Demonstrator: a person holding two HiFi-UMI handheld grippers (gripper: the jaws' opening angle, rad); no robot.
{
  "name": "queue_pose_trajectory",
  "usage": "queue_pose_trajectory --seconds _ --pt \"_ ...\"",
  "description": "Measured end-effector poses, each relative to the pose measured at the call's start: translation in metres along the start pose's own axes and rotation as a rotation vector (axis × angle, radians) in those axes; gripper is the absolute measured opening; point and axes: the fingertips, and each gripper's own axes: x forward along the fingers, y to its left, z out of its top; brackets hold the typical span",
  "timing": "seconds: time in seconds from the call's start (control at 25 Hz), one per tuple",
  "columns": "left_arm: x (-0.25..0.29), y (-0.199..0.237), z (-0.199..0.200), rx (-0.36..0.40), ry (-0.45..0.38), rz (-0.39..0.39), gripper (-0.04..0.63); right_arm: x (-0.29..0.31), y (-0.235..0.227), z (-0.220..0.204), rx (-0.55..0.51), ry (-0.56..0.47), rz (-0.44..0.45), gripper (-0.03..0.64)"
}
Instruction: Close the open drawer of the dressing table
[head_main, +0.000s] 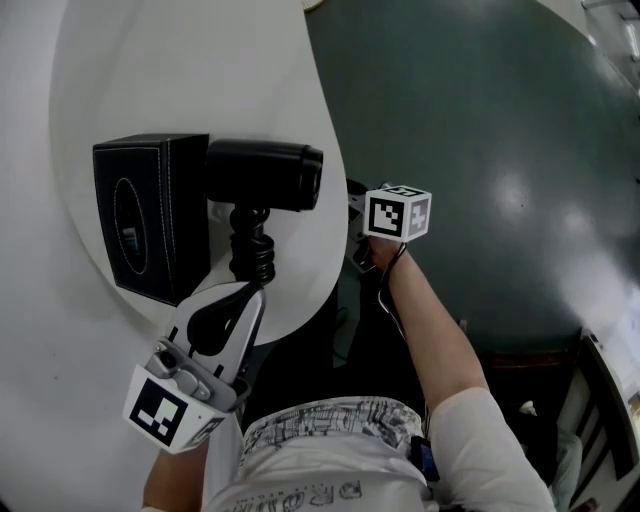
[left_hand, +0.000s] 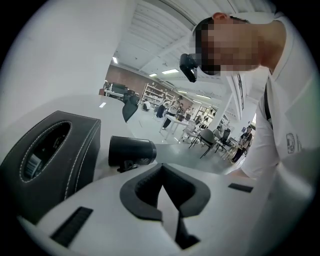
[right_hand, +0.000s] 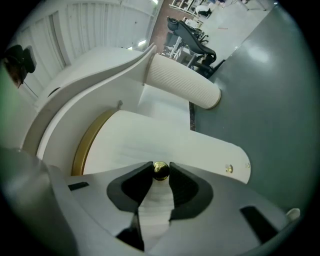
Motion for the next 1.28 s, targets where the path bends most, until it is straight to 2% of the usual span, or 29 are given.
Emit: queue_pose_trajectory --seconds 0.32,0.52,0.76,1.04,1.28 --pt "-0.011 0.01 -0.001 -0.012 -0.009 -0.004 0.015 -0.001 -0.002 0.004 0.029 -0.046 -0.046 0.112" --pt "-0.012 0.001 0.014 0.013 -0.03 -0.032 0.015 -0.022 0.004 0.007 -0.011 -0.056 -0.095 0.124" --pt "-0.009 -0.019 0.029 0.062 -0.049 -0.077 0.015 -0.076 0.011 0.027 -0.077 -0.131 -0.165 0.124" --pt "-0.01 -0.055 0.052 0.128 -0.081 -0.14 0.015 -0.145 0.057 0.049 -0.198 -0.232 -0.229 0.124" --pt "-0.015 -0.08 0.072 0.186 -0.139 -0.176 0.015 -0.185 0.096 0.053 -0.245 -0.308 -0.216 0.124"
